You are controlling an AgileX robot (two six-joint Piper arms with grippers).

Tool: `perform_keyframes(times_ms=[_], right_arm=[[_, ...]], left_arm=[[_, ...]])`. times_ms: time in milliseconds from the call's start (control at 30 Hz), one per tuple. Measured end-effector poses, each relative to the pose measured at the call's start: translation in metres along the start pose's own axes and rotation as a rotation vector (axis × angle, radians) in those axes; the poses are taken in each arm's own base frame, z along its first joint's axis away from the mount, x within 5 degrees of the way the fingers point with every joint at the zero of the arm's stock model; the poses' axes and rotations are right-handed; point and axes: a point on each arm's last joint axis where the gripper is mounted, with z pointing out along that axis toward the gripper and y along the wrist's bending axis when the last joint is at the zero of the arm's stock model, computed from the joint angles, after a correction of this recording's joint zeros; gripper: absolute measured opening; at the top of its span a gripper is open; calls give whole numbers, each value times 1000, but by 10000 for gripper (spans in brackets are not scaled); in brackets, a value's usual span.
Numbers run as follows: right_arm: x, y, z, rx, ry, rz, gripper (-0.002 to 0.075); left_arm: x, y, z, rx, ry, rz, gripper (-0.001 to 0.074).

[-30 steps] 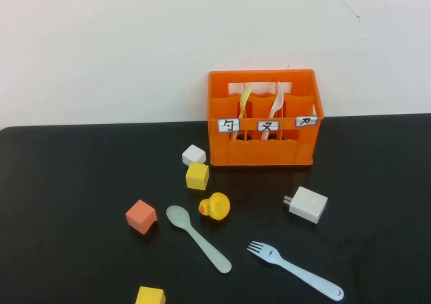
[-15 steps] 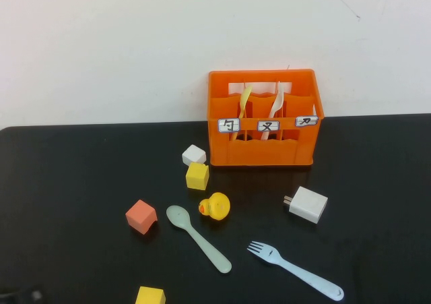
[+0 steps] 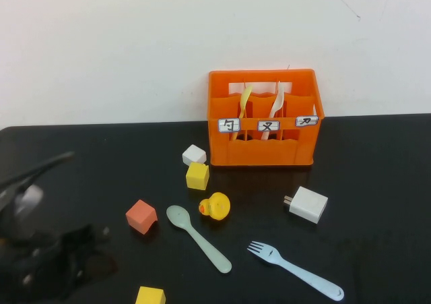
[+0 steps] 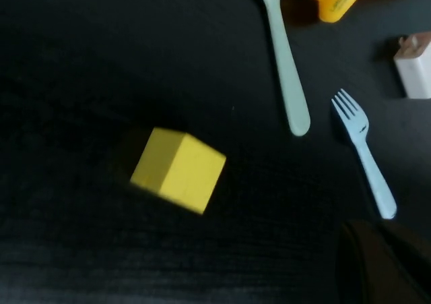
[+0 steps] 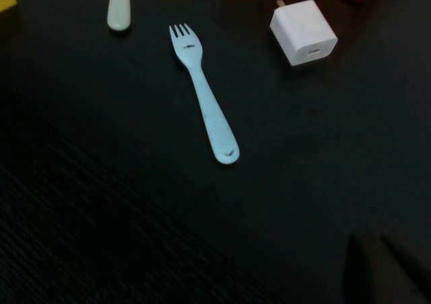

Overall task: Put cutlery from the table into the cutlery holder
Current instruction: Pick up the spoon

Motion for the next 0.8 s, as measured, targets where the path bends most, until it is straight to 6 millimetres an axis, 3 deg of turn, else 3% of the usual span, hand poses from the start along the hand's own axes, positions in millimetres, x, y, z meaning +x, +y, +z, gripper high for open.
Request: perform_keyframes(times_ms=[233,400,500,700,800], right_arm=[[0,0,0,-3,-3,6,-2],[0,0,0,-5,-6,9,-2],[0,0,1,-3,-6,10,-2],[1,0,2,1,-10,13,-2],[1,0,2,2,-11,13,-2]], left_arm=[[-19,-42,37,-51,100,138,-3],[-16,-66,71,-191,154,250,-3],[-9,-76,88,-281,141,293,-3],[-6,-88,121,-346,99,200,2],[-7,-89,136,-361,106,170,40]])
